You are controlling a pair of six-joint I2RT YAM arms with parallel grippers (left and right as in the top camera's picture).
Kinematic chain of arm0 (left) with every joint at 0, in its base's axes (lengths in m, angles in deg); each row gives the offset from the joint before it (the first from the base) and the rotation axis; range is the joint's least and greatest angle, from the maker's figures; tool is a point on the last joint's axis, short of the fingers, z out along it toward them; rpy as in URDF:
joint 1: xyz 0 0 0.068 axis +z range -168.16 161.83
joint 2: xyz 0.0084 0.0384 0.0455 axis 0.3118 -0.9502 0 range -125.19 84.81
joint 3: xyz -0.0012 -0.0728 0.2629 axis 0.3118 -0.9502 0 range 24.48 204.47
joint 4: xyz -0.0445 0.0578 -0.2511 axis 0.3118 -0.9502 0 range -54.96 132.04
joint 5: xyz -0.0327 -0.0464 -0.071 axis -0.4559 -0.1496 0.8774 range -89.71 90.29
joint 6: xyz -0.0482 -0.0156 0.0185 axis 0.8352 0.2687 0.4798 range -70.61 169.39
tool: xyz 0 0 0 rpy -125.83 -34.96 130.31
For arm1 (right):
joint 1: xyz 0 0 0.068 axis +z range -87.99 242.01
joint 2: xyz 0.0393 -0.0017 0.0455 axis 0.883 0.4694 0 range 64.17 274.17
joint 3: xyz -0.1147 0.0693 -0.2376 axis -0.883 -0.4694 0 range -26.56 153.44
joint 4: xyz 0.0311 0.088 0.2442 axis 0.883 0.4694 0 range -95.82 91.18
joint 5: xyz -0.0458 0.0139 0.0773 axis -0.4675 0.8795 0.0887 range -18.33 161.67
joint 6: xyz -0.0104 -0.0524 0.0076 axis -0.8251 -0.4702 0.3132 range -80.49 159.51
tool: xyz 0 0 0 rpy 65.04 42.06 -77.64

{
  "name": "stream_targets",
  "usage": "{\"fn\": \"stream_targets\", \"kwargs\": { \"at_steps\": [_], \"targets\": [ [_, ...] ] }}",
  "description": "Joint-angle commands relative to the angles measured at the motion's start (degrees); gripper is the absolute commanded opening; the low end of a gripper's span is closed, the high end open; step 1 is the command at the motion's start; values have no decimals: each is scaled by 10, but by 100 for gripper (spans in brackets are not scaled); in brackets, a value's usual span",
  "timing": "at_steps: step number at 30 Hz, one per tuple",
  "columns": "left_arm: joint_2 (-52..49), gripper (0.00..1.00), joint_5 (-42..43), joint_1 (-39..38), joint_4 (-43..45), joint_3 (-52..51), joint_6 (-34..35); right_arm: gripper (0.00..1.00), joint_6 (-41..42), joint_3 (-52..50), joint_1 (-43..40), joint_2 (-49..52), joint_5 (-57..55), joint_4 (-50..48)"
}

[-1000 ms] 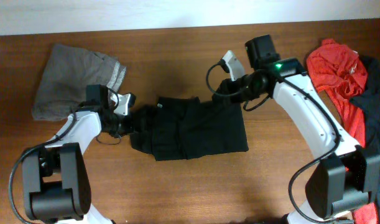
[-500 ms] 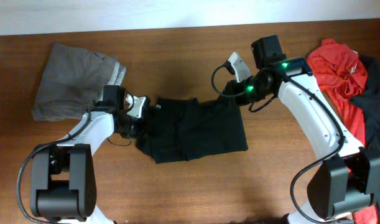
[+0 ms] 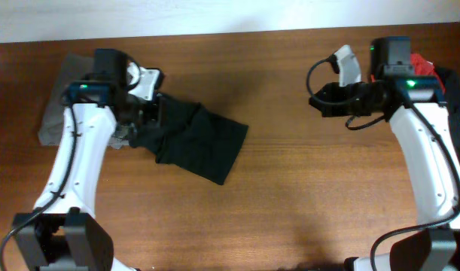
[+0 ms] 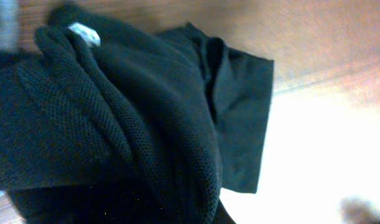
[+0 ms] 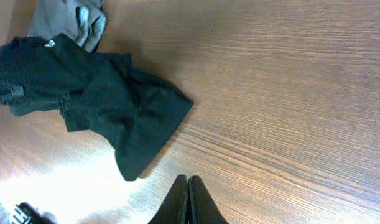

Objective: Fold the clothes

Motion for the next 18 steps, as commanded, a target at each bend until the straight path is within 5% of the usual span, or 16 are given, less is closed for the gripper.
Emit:
{"fn": "stream_targets", "kwargs": {
  "at_steps": [1,9,10,12,14,18],
  "targets": [
    [-17,0,-29,-83,-1,4,4,4,-8,8,-19,-21,-3,8],
    [-125,11,-103,-236,20,4,43,4,-8,8,-22,-21,-3,19],
    [-137,16,-103,-249,22,4,47,4,-8,8,-22,-21,-3,21],
    [-162,45,-103,-277,36,4,48,4,-8,8,-22,-21,-3,24],
    [-163,58,-103,-288,41,5,52,4,-8,8,-22,-21,-3,24],
    [-152,71,-104,-290,-31,94,63,4,-8,8,-22,-21,-3,24]
  ]
}}
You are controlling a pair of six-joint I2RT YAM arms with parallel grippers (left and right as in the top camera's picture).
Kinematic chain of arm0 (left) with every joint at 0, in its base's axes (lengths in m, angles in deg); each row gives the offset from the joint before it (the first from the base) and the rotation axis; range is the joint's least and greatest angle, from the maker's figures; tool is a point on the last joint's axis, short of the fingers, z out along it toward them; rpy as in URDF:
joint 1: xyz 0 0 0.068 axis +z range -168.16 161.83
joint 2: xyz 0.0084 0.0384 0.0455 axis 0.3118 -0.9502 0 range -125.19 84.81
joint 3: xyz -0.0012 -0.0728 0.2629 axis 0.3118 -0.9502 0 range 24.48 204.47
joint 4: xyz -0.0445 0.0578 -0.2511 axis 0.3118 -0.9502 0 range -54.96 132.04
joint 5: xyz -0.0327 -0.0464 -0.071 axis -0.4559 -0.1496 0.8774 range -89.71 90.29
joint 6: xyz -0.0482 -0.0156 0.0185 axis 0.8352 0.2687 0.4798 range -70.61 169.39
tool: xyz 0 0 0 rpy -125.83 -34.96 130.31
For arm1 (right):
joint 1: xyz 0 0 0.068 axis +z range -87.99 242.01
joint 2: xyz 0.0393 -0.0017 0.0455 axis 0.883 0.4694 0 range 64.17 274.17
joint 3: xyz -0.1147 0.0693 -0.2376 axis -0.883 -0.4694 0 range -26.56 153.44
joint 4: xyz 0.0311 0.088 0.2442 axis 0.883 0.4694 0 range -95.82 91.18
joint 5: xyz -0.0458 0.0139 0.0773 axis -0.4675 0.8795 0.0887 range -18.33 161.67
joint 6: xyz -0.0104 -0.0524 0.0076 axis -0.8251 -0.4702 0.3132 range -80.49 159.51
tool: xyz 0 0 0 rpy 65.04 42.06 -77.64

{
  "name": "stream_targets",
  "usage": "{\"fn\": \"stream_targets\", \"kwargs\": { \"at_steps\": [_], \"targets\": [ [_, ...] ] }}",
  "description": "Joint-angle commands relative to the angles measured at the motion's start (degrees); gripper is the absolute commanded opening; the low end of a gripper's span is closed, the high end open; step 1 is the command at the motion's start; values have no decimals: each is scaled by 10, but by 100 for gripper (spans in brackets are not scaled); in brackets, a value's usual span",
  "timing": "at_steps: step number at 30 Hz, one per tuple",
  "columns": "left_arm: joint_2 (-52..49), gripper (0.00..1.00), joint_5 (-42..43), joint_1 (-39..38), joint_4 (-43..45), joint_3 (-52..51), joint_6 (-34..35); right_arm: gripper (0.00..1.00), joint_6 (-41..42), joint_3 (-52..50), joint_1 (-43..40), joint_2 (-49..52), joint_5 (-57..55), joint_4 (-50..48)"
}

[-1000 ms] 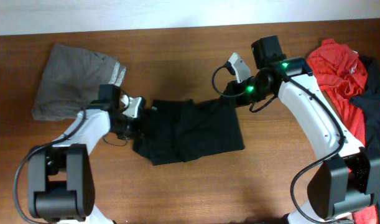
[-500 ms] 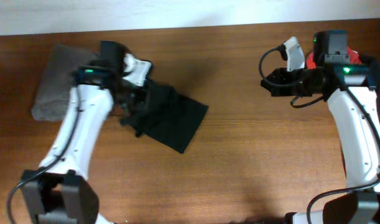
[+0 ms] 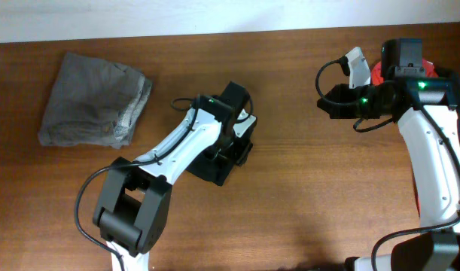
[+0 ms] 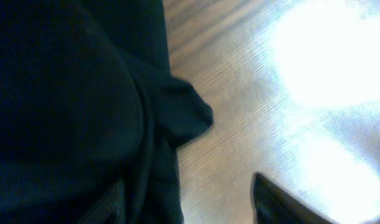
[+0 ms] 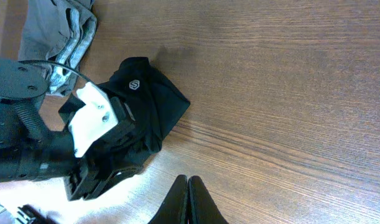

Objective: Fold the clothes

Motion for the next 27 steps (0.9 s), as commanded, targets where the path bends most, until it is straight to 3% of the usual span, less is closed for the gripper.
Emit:
{"fn": "stream_targets", "kwargs": {
  "at_steps": [1,7,9,10,13,15,18,21,23,27],
  "targets": [
    [10,71,-8,4,-46,90,10,4,-8,8,-3,-15,-1,0],
    [12,72,-159,49,-184,252,19,4,-8,7,-3,-15,-1,18],
    [9,65,-163,80,-185,246,23,6,-8,7,3,-15,-1,26],
    [3,44,-141,107,-183,233,22,8,-8,5,16,-15,-1,28],
    [-17,15,-101,148,-180,200,15,4,-8,1,57,-12,-1,26],
    [-35,0,-101,166,-164,166,13,4,-8,-2,92,-4,-5,21],
    [-61,0,-28,180,-138,125,-5,4,-8,-4,139,13,-12,10],
    [-75,0,96,171,-129,113,-23,4,-1,-4,173,26,-49,-1],
    [-63,0,203,148,-124,115,-58,4,64,-4,162,26,-117,-9],
    [-61,0,246,132,-136,115,-79,4,56,-4,142,26,-105,-4]
  ]
}}
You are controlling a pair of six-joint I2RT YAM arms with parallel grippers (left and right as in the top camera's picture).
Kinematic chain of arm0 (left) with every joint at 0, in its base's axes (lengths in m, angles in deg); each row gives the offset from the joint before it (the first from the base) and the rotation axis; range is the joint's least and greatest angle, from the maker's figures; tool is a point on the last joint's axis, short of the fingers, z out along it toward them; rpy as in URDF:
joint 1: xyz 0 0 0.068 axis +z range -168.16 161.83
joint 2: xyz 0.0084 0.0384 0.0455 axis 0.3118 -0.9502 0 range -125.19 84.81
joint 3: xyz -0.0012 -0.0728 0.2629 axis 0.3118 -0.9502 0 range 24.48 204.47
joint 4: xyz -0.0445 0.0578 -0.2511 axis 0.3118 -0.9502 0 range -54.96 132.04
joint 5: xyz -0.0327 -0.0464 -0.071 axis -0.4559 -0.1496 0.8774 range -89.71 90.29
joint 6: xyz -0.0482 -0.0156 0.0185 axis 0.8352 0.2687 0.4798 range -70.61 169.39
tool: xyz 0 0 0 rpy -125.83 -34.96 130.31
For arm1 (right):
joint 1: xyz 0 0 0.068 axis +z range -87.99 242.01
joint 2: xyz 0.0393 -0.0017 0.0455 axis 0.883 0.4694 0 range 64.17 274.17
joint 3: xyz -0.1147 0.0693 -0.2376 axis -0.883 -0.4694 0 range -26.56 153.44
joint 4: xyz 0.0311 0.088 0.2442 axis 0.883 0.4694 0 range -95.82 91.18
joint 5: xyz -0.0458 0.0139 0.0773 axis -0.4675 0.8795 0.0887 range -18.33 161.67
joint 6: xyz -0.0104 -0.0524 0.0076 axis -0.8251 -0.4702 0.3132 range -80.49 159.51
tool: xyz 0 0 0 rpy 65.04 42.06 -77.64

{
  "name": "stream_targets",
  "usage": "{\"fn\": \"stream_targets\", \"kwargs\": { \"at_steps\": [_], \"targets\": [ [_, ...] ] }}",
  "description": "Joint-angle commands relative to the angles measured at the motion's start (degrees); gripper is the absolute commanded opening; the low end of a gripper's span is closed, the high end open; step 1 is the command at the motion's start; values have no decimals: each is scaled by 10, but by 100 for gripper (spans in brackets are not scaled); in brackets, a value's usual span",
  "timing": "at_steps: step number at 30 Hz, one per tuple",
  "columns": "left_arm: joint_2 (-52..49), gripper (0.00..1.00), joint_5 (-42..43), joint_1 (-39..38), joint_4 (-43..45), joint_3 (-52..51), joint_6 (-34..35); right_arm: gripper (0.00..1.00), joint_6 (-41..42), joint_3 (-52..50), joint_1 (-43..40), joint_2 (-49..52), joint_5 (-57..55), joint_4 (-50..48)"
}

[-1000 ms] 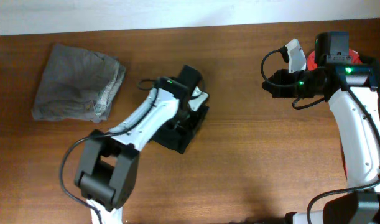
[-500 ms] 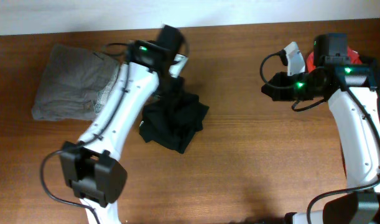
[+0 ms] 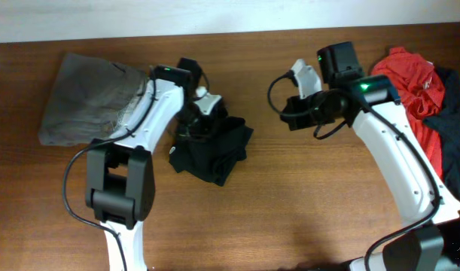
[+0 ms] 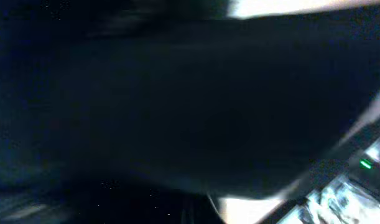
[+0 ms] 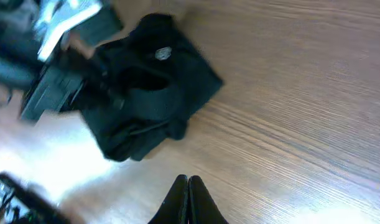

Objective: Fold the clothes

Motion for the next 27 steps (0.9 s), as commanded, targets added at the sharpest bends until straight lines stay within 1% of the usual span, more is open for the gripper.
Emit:
{"fn": "stream_targets", "kwargs": {
  "at_steps": [1,4,7,8,10,11,13,15,16,17,19,20,22,24,27],
  "targets": [
    [19,0,84,-11,-17,5,-42,4,11,-3,-9,1,-15,7],
    [19,0,108,-10,-42,5,-66,4,11,-6,9,3,-14,0],
    [19,0,156,-15,-51,5,-67,4,15,-6,16,9,-24,-13],
    [19,1,156,-18,-52,5,-67,4,35,-6,13,12,-45,-18],
    [19,1,123,-18,-53,5,-59,4,76,-6,1,13,-74,-26],
    [21,1,77,-16,-50,9,-49,4,71,-6,-11,13,-45,-39],
    [25,1,28,-6,-52,24,-37,4,31,-6,-15,15,10,-46],
    [39,1,-12,14,-55,55,-26,4,30,-7,-5,26,35,-43],
    [50,0,-56,30,-54,78,-13,5,30,-9,6,37,45,-43],
    [57,1,-86,41,-52,94,-13,10,31,-13,23,51,55,-47],
    [65,2,-131,58,-49,118,-13,15,59,-17,61,82,61,-58],
    [66,3,-136,66,-49,125,-16,18,64,-18,78,95,63,-67],
    [66,4,-147,73,-50,125,-17,18,75,-18,122,130,64,-102],
    [65,5,-170,74,-53,122,-17,9,100,-18,155,168,63,-149],
    [65,7,-181,73,-55,122,-17,6,143,-18,171,191,14,-183]
  ]
}}
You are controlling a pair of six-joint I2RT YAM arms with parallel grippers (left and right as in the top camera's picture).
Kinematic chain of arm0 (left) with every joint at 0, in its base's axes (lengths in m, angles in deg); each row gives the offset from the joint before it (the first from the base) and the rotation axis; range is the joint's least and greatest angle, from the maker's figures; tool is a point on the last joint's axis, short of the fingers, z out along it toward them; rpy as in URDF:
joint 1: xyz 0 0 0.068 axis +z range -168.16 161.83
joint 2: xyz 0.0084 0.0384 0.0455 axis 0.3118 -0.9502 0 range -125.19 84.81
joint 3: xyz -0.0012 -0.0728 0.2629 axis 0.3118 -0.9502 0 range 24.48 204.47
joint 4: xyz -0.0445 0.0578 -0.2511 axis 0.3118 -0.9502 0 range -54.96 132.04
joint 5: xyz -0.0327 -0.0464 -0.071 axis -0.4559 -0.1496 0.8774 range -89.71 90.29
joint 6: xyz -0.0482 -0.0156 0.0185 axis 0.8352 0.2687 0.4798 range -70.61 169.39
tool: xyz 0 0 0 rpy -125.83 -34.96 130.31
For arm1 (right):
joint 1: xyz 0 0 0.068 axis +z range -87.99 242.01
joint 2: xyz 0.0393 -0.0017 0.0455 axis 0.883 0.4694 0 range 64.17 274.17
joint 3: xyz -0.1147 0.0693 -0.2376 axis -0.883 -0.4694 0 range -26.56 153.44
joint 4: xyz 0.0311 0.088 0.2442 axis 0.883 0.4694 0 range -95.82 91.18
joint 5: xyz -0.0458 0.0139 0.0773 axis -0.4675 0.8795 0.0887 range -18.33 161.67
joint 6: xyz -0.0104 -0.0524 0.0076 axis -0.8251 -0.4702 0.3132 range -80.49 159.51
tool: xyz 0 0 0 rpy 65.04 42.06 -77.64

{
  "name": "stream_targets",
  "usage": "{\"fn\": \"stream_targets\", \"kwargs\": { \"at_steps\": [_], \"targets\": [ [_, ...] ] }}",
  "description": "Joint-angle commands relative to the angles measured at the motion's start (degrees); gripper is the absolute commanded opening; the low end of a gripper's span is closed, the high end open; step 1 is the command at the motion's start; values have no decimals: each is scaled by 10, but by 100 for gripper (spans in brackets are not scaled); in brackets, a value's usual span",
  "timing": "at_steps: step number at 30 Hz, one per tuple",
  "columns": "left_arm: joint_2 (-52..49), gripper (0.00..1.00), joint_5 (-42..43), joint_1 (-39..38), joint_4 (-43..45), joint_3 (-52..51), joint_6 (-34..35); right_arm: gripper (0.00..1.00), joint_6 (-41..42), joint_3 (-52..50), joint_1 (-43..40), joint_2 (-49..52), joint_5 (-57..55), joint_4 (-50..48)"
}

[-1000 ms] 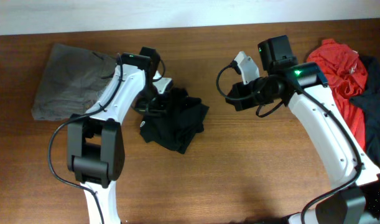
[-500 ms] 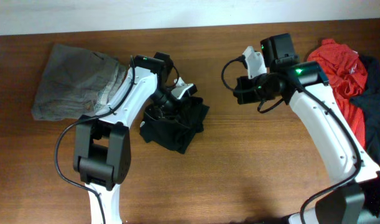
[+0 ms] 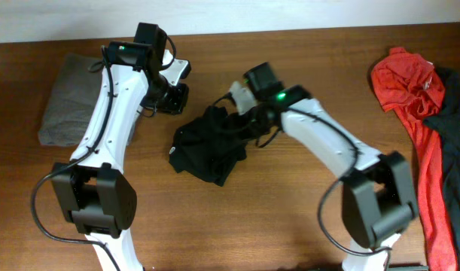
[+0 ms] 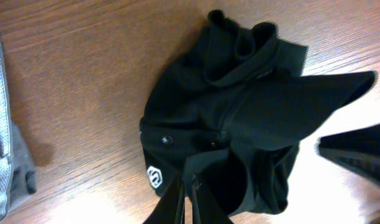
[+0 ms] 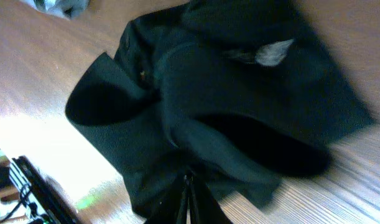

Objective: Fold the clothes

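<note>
A crumpled black garment (image 3: pixel 211 147) with a small white logo lies bunched on the wooden table (image 3: pixel 305 218); both wrist views look down on it (image 4: pixel 227 124) (image 5: pixel 227 112). My left gripper (image 3: pixel 173 96) is shut and stands up and to the left of it, clear of the cloth, fingers together (image 4: pixel 191 199). My right gripper (image 3: pixel 234 120) is shut, its tips low over the garment's upper right part (image 5: pixel 188 199). Whether any cloth is pinched between them cannot be told.
A folded grey garment (image 3: pixel 68 98) lies at the far left, its edge showing in the left wrist view (image 4: pixel 0 155). A red garment (image 3: pixel 406 75) and another dark one (image 3: pixel 452 113) are heaped at the table's right edge.
My left gripper was down on the black garment's upper left edge and is now off it, further up and left. My right arm has come from right of the garment onto it.
First my left gripper had the black garment beside the grey pile at the left. Then the garment lay mid-table with the left arm over it. Then the left gripper worked at its upper left edge while the right arm came nearer. Now the right gripper is at the garment.
</note>
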Motion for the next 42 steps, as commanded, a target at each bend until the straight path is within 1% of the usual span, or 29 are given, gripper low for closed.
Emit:
{"fn": "stream_targets", "kwargs": {
  "at_steps": [1,4,6,7,12,14,18,19,21,23,25,29,30,32,33,34,35,38,40,42],
  "targets": [
    [4,7,-34,-4,-7,2,3,4,53,-2,11,23,-57,-37],
    [3,7,-34,-4,-7,1,-2,4,65,-2,10,26,-56,-77],
    [3,8,-33,-4,-7,1,-4,4,71,-3,14,26,-57,-114],
    [3,8,-34,-4,-7,1,-4,4,72,-5,21,28,-61,-148],
    [3,8,-34,-4,-10,1,-4,4,83,-6,33,56,-77,-151],
    [3,7,-34,-4,-11,1,-4,4,82,-6,33,66,-77,-127],
    [3,7,-34,-3,-15,1,-4,4,68,-4,19,60,-97,-34],
    [3,7,-34,-3,-15,1,-4,4,54,-2,7,48,-97,3],
    [3,8,-34,-4,-15,1,-4,4,34,0,-9,33,-97,43],
    [3,8,-34,-4,-15,1,-4,4,9,3,-33,19,-121,96],
    [3,8,-34,-3,-14,1,-4,4,4,3,-53,15,-158,131],
    [3,9,-34,-3,-14,1,-4,4,-24,4,-77,14,-153,150],
    [3,12,-34,-4,-14,1,-4,5,-54,5,-81,11,-115,151],
    [3,12,-34,-4,-16,1,-4,9,-108,9,-80,2,-29,147],
    [3,13,-34,-4,-16,1,-4,17,-158,11,-80,-8,49,139],
    [3,13,-34,-4,-15,1,-4,22,-181,11,-80,-18,100,128],
    [3,13,-34,-4,-15,1,-4,25,-194,11,-79,-23,126,122],
    [3,13,-34,-4,-15,1,-4,33,-231,11,-70,-27,160,114],
    [3,13,-34,-4,-15,1,-4,35,-252,11,-56,-23,159,112],
    [3,14,-34,-4,-14,1,-4,36,-253,10,-36,-16,148,91]
  ]
}}
